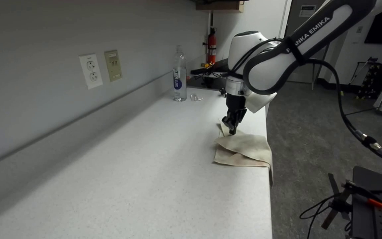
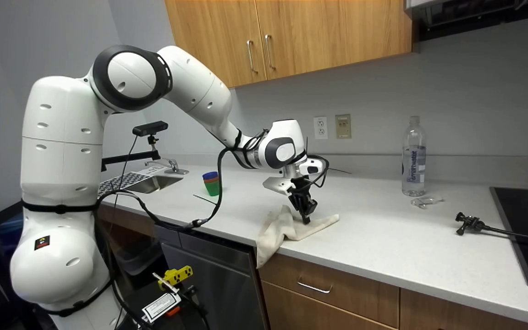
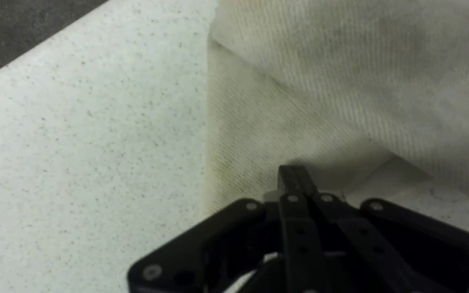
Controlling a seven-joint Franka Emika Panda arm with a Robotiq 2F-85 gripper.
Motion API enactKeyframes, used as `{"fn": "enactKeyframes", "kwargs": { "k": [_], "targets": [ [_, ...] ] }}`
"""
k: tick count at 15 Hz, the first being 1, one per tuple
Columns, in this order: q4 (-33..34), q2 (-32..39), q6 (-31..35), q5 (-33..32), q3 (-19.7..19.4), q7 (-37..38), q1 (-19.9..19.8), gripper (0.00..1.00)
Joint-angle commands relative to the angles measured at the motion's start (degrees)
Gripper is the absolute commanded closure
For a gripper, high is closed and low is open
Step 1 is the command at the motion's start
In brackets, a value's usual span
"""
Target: Unfold the towel
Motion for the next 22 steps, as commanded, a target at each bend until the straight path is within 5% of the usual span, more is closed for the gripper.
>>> {"fn": "enactKeyframes", "kwargs": {
  "k": [1,10,18,22],
  "targets": [
    [3.92,3.28,-0.13,3.07,0.03,-2.12,-0.66,1.0],
    [13.76,10.29,-0.23,5.62,-0.83,-0.45,-0.1,1.0],
    [29.13,19.64,0.14,3.87,-2.76,0.74,1.44,1.0],
    [29.92,18.37,-1.81,1.61,-4.79,2.82,3.79,1.0]
  ]
}}
